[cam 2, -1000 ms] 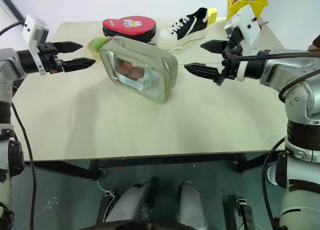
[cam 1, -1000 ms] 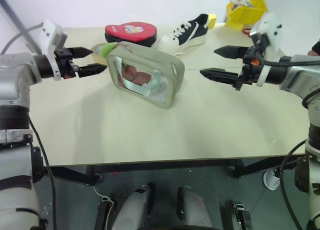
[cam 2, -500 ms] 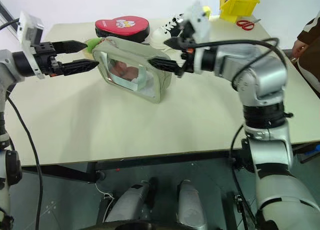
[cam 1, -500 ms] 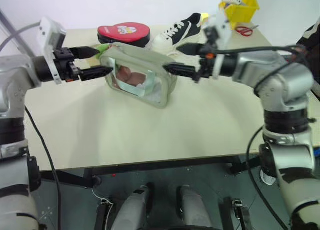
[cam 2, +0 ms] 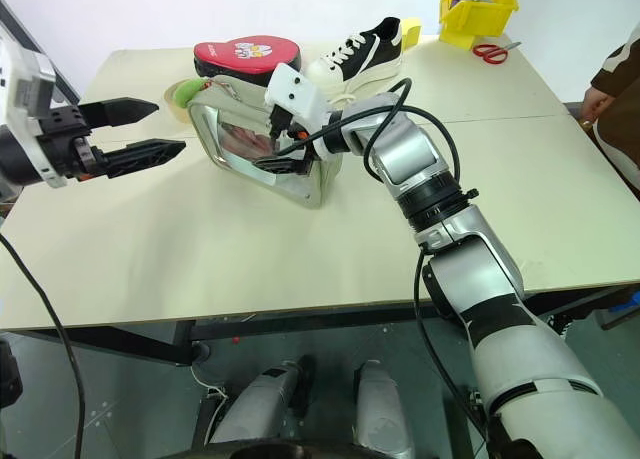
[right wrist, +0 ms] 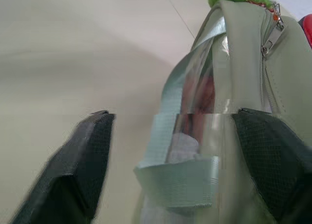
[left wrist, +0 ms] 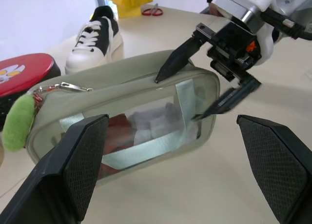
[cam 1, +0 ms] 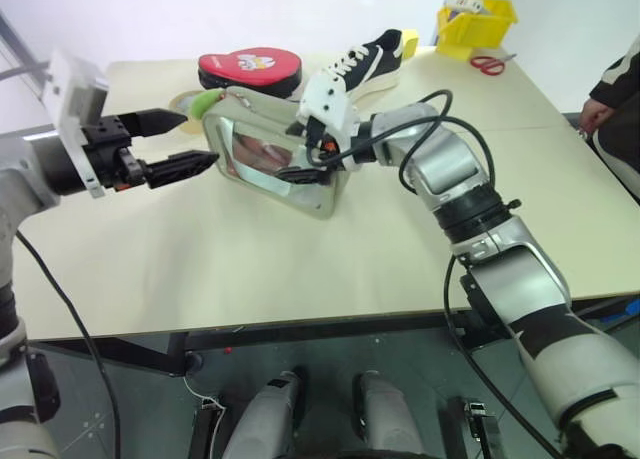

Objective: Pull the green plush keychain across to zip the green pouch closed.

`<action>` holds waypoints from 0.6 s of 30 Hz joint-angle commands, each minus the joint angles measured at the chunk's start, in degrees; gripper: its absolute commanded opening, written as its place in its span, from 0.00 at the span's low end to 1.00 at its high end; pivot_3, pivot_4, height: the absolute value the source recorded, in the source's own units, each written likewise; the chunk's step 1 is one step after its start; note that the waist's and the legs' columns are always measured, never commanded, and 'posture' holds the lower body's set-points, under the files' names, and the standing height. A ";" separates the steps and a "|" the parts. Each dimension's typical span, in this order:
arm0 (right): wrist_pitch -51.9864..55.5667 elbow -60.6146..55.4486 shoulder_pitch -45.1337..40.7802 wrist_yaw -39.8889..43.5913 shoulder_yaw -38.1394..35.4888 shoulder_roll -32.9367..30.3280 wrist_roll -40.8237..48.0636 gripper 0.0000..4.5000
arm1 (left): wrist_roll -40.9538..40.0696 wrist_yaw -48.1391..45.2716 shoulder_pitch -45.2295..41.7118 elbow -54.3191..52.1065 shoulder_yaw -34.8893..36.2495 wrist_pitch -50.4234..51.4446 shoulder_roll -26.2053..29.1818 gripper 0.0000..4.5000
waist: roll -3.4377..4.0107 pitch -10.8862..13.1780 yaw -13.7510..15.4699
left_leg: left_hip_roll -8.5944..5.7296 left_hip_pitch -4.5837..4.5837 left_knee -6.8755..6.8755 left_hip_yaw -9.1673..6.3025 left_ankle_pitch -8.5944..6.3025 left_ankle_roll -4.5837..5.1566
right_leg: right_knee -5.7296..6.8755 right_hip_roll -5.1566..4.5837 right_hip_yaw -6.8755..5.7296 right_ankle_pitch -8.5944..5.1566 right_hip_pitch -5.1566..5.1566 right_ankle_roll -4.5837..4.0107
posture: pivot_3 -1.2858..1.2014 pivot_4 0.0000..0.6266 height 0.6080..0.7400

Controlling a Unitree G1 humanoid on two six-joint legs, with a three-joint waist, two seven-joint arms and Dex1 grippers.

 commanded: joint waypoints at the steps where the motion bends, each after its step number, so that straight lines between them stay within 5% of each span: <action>1: -5.23 2.10 -0.98 1.83 -0.03 -0.70 -3.47 0.50 | -1.77 2.01 -0.29 -1.93 1.61 -0.61 -0.40 1.00 | 0.00 0.00 0.00 | 0.02 0.00 0.00 0.00 0.01 -0.01 | 0.02 0.01 0.00 0.00 0.00 -0.01 | 0.52 0.24 1.00; 5: -10.28 2.48 -1.59 2.69 -0.66 -3.22 -7.03 0.04 | -1.00 1.93 -2.01 0.59 -1.24 -2.62 -0.79 1.00 | 0.01 0.00 0.12 | 0.03 0.00 -0.02 -0.01 0.01 -0.04 | 0.03 0.03 0.00 0.00 -0.03 -0.02 | 0.52 0.24 1.00; 18: -24.81 3.98 -3.77 13.61 -6.14 -16.44 -7.64 0.02 | 0.36 0.69 -7.24 6.90 -6.51 -6.69 -2.39 1.00 | 0.03 0.03 0.30 | 0.03 -0.10 -0.04 0.01 0.02 -0.06 | 0.02 0.01 0.04 0.00 0.04 -0.02 | 0.52 0.24 1.00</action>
